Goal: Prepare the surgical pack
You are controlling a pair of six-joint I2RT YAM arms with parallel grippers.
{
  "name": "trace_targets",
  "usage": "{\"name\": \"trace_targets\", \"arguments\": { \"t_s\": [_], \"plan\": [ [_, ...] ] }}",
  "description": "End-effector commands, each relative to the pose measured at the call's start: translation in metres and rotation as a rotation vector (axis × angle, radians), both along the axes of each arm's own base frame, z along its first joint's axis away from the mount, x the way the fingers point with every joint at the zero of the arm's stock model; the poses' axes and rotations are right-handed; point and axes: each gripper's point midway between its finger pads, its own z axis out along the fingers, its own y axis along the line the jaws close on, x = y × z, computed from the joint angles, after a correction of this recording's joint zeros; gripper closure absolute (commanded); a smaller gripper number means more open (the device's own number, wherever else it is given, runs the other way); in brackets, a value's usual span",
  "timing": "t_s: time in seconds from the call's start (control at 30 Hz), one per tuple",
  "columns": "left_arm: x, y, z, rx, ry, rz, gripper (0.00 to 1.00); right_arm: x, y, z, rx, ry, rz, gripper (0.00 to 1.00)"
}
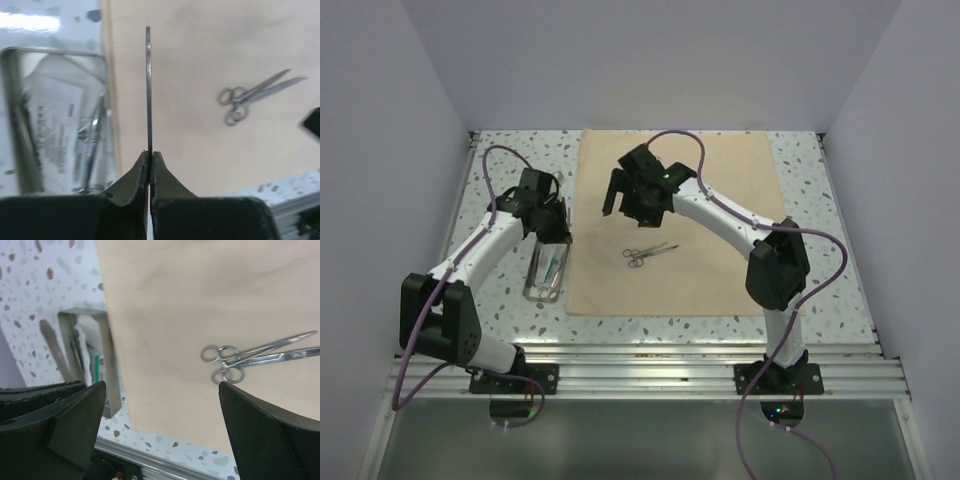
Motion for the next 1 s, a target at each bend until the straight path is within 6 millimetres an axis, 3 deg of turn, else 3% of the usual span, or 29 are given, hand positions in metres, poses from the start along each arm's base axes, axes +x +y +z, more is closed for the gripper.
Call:
{"name": "trace_targets", "arguments": {
  "t_s": [0.0, 0.07, 0.2, 0.23, 0.27, 0.37, 0.47, 0.57, 0.67, 0.97],
  "plan": [
    [-0.022, 0.058, -0.025, 0.324, 0.125, -0.005, 1.00, 0.012, -0.043, -0.017, -0.103, 0.054, -0.128, 0.01],
    [-0.026, 0.070, -0.032, 0.396, 0.154, -0.007, 1.00, 0.015, -0.056, -0.018, -0.130, 0.054, -0.147, 0.01],
    [-0.029, 0.076, -0.044, 0.436, 0.177, -0.030, 1.00, 0.016, -0.073, -0.027, -0.111, 0.106, -0.252, 0.02],
    [-0.030, 0.077, -0.046, 0.439, 0.182, -0.035, 1.00, 0.018, -0.077, -0.029, -0.100, 0.111, -0.278, 0.05],
    [-0.032, 0.079, -0.051, 0.451, 0.198, -0.044, 1.00, 0.018, -0.082, -0.030, -0.094, 0.113, -0.310, 0.17],
    [-0.035, 0.083, -0.058, 0.473, 0.216, -0.057, 0.94, 0.020, -0.092, -0.034, -0.097, 0.140, -0.415, 0.35],
    [-0.037, 0.086, -0.062, 0.488, 0.228, -0.065, 0.87, 0.015, -0.106, -0.041, -0.155, 0.191, -0.495, 0.42],
    [-0.038, 0.085, -0.065, 0.483, 0.235, -0.074, 0.80, -0.001, -0.124, -0.060, -0.224, 0.280, -0.560, 0.48],
    [-0.036, 0.082, -0.064, 0.471, 0.228, -0.082, 0.73, -0.004, -0.133, -0.073, -0.222, 0.303, -0.594, 0.54],
    [-0.031, 0.062, -0.043, 0.357, 0.167, -0.091, 0.60, 0.008, -0.123, -0.096, -0.221, 0.344, -0.595, 0.58]
  ]
}}
